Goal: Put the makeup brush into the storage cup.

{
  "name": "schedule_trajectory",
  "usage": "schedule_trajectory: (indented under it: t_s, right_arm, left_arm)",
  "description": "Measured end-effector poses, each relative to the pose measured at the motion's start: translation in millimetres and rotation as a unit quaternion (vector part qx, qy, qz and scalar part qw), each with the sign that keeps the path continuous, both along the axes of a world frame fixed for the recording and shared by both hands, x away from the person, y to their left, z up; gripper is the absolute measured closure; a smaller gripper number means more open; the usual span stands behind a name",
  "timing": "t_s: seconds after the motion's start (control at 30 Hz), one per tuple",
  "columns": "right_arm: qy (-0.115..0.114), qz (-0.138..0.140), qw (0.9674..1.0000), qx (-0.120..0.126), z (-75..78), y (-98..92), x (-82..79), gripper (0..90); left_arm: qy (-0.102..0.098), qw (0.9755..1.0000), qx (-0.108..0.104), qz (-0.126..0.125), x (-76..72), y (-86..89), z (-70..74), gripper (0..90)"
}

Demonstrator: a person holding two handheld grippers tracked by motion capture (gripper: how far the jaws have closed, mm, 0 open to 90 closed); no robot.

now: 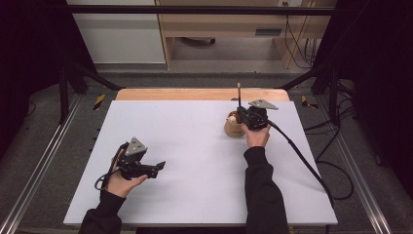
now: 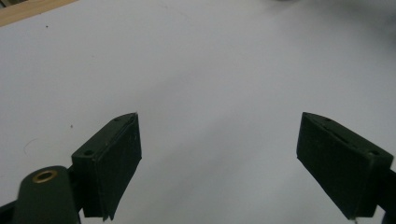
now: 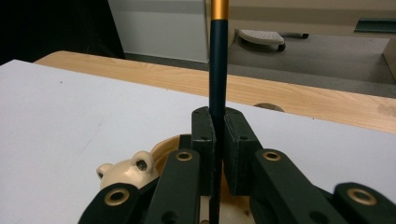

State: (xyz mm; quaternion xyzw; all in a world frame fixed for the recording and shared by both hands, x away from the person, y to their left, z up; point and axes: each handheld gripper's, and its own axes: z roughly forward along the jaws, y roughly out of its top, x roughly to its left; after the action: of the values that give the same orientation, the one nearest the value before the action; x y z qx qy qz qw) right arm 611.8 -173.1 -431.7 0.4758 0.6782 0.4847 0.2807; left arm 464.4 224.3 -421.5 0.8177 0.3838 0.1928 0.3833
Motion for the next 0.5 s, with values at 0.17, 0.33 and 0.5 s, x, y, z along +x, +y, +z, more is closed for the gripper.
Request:
schedule_trajectory:
  t_s: [0.17,0.33,0.5]
  right_arm:
    - [0.004,0.0,1.0,-0.001,-1.6,-0.7,-0.6,83.9]
    - [0.007,-0.003,1.0,-0.001,-5.2,-2.4,-1.0,83.8]
    - [0.012,-0.001,0.9999,-0.004,-9.2,-1.2,-1.4,83.8]
  left_arm:
    - [0.0,1.0,0.0,-0.001,-0.1,-0.2,0.0,13.6]
    - [0.0,1.0,0.003,-0.002,-0.2,-0.3,0.2,13.6]
    - [0.0,1.0,0.006,-0.004,0.1,-0.4,0.0,13.6]
